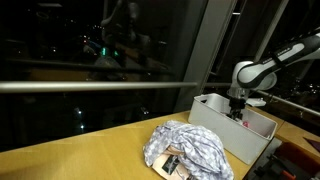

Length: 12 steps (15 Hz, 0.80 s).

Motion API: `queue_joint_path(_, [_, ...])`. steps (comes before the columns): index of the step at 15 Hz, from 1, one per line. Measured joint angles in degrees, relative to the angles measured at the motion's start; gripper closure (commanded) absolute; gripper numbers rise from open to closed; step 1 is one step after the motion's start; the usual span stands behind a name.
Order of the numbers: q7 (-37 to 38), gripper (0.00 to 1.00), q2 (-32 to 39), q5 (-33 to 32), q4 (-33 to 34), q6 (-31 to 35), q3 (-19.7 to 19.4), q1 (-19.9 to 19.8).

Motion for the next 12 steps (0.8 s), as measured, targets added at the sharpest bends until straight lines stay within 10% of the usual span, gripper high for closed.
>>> queue_joint_path(12, [15.72,1.00,-25.39,-10.28,4.02,-20.75,2.91,11.55])
